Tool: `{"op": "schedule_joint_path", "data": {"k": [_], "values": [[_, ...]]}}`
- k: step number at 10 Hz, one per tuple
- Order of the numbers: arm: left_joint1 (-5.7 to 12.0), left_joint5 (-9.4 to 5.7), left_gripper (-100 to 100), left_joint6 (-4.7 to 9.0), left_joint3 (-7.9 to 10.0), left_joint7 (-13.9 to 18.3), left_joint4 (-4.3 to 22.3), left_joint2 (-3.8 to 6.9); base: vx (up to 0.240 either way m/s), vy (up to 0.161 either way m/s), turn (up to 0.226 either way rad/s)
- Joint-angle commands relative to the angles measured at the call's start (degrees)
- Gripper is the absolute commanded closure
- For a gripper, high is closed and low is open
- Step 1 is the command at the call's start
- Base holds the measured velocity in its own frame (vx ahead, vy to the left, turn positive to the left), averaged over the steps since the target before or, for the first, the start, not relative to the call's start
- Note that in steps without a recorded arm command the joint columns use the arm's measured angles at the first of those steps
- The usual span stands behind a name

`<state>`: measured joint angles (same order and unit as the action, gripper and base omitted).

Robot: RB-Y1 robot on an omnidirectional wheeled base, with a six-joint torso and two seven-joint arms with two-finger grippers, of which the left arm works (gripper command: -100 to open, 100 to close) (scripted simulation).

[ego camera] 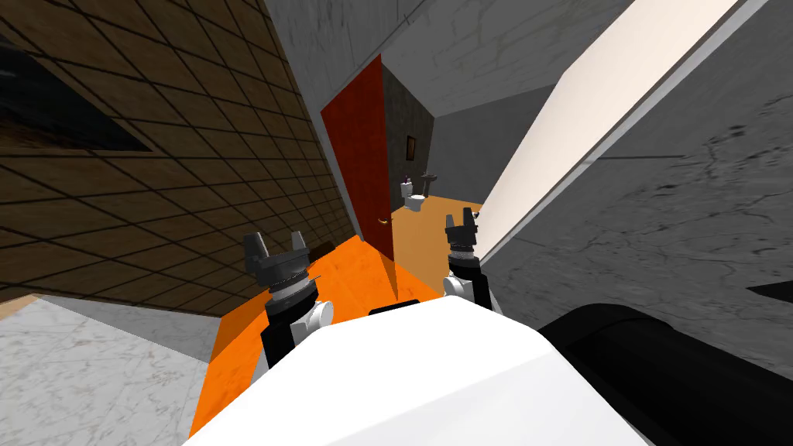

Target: Push the door open

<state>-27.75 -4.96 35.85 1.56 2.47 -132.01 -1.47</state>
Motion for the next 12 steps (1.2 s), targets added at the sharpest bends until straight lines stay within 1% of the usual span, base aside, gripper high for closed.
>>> {"op": "schedule_joint_path", "data": {"k": [1,2,4,5,9,12], "values": [[0.52,0.22,-100,0.17,-0.57,0.05,2.02,0.55,0.064,0.061,-0.11],[0.91,0.39,-100,0.29,-1.0,0.08,3.52,0.93,0.156,0.061,-0.107],[1.42,0.6,-100,0.45,-1.55,0.13,5.49,1.36,0.142,0.037,-0.071],[1.99,0.84,-100,0.63,-2.16,0.18,7.65,1.83,0.125,0.038,-0.113],[3.41,1.44,-100,1.08,-3.71,0.31,13.13,2.82,0.107,0.058,-0.089],[4.63,1.96,-100,1.47,-5.05,0.42,17.83,3.54,0.086,0.061,-0.108]]}}
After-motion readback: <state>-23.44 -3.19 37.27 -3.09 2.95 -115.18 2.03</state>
